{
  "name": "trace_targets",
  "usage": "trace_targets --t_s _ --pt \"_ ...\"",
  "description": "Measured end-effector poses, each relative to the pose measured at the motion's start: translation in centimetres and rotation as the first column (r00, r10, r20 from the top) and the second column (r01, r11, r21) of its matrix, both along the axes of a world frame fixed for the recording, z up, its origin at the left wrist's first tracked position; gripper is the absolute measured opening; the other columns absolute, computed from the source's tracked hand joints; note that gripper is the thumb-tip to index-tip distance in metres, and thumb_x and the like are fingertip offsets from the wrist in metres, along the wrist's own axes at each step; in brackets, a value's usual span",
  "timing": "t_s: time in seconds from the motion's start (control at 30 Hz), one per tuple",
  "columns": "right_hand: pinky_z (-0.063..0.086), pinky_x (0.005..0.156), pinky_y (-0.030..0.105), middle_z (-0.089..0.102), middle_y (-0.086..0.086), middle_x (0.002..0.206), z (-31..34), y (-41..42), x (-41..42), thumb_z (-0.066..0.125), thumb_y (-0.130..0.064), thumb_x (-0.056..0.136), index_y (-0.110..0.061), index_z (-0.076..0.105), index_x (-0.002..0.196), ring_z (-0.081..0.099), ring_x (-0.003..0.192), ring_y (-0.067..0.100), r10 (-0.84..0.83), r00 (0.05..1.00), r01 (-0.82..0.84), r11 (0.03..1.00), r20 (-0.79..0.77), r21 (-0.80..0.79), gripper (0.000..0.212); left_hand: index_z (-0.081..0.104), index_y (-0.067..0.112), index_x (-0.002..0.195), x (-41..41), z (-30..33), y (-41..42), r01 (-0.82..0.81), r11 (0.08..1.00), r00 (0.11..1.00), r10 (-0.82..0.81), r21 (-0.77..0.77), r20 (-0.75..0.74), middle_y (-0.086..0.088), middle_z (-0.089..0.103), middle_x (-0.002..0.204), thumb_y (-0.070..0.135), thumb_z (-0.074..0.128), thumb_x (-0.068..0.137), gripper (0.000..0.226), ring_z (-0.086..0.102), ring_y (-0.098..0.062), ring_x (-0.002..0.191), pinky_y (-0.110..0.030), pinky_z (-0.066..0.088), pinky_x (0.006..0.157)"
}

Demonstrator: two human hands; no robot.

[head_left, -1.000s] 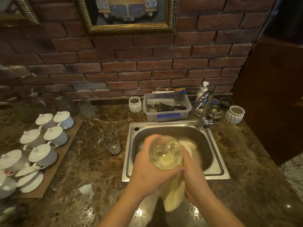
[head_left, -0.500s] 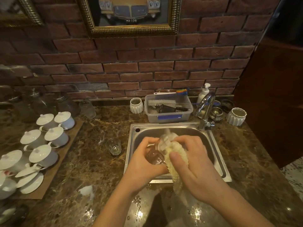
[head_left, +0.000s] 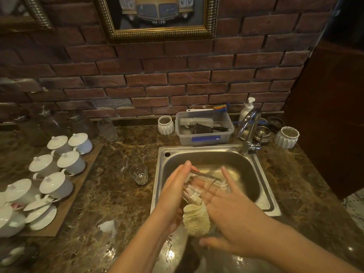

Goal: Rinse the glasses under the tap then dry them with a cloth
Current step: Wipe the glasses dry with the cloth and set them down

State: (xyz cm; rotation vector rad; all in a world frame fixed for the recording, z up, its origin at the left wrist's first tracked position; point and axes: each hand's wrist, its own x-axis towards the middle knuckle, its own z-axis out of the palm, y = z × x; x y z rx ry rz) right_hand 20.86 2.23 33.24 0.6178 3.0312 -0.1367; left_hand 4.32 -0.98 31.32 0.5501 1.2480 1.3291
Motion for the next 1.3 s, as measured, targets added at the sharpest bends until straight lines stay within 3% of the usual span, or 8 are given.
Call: trace_targets --t_s 0.23,0.37,0.57,0.7,0.87,0.97,1.07,1.3 --pt "0.013 0.115 0.069 0.064 0.005 0.14 0.6 0.8 -1.4 0.069 -0.065 0.071 -0.009 0.06 0.138 0.056 0.134 0.02 -0.012 1.0 0.016 0.983 -0.02 0.184 0.087 0.082 0.005 0.084 0.2 0.5 0.9 0.097 0.989 0.904 -0.039 -0.115 0.425 -0.015 0.075 0.081 0.046 0.055 0.097 0.051 0.075 -0.027 0.072 -0.035 0.061 0.071" --pt "0.017 0.122 0.062 0.046 -0.002 0.154 2.0 0.2 -2.6 0.056 -0.057 0.09 -0.019 0.038 0.152 0.038 0.144 0.017 -0.107 0.993 0.109 0.993 0.044 -0.05 0.075 0.081 0.003 0.085 0.1 0.3 1.2 0.076 0.993 0.878 -0.021 -0.096 0.478 -0.015 0.075 0.082 0.048 0.054 0.098 0.054 0.075 -0.028 0.073 -0.035 0.061 0.071" --pt "0.055 0.077 0.033 0.067 -0.008 0.1 3.3 -0.6 -4.1 0.067 -0.031 0.084 -0.027 0.06 0.109 0.063 0.09 0.013 -0.356 0.916 0.215 0.827 -0.187 -0.52 0.027 0.072 0.012 0.069 0.9 -1.2 1.7 -0.129 0.991 0.836 0.131 -0.042 0.532 -0.006 0.064 0.064 0.048 0.055 0.097 0.049 0.064 -0.019 0.055 -0.029 0.055 0.057" --pt "0.054 0.082 0.031 0.064 -0.013 0.106 1.5 -1.8 -4.5 0.065 -0.031 0.085 -0.033 0.056 0.111 0.061 0.096 0.008 -0.489 0.823 0.134 0.663 -0.29 -0.736 0.028 0.066 0.011 0.102 -0.3 -2.1 2.1 -0.162 0.972 0.947 0.104 0.172 0.304 -0.011 0.064 0.079 0.044 0.074 0.075 0.043 0.062 -0.022 0.067 -0.032 0.053 0.063" --pt "0.036 0.116 0.053 0.065 -0.003 0.133 -1.3 -0.2 -3.0 0.072 -0.018 0.079 -0.019 0.062 0.129 0.056 0.128 0.015 -0.109 0.951 0.095 0.994 -0.29 -0.061 0.052 0.073 0.008 0.098 -4.0 0.5 2.5 0.243 0.97 0.957 -0.241 -0.009 -0.164 -0.015 0.066 0.084 0.038 0.062 0.089 0.033 0.066 -0.023 0.066 -0.028 0.054 0.056" --pt "0.011 0.122 0.065 0.063 -0.007 0.14 -1.5 1.3 -2.2 0.077 -0.019 0.077 -0.02 0.057 0.136 0.049 0.139 0.011 0.186 0.98 -0.173 0.97 -0.064 0.17 0.062 0.072 0.016 0.081 -5.1 2.3 2.0 0.436 0.847 0.848 -0.5 -0.305 -0.176 -0.003 0.058 0.061 0.052 0.054 0.101 0.045 0.051 -0.013 0.041 -0.018 0.035 0.032" --pt "0.003 0.122 0.065 0.066 -0.007 0.136 -0.5 2.2 -1.7 0.062 -0.019 0.082 -0.022 0.06 0.132 0.053 0.135 0.01 0.185 0.982 -0.173 0.96 -0.036 0.219 0.05 0.073 0.021 0.077 -3.9 2.0 2.2 0.36 0.88 0.879 -0.431 -0.309 -0.204 -0.002 0.063 0.062 0.053 0.053 0.101 0.045 0.057 -0.014 0.047 -0.023 0.043 0.043" --pt "0.035 0.119 0.043 0.04 -0.013 0.158 0.8 -0.3 -3.0 0.059 -0.009 0.085 -0.04 0.029 0.156 0.038 0.142 0.009 -0.289 0.927 0.203 0.923 -0.238 -0.328 0.082 0.074 0.027 0.122 -1.4 0.7 2.3 -0.021 0.973 0.975 0.07 0.228 -0.209 -0.026 0.073 0.111 0.045 0.035 0.109 0.045 0.07 -0.045 0.1 -0.053 0.057 0.089"
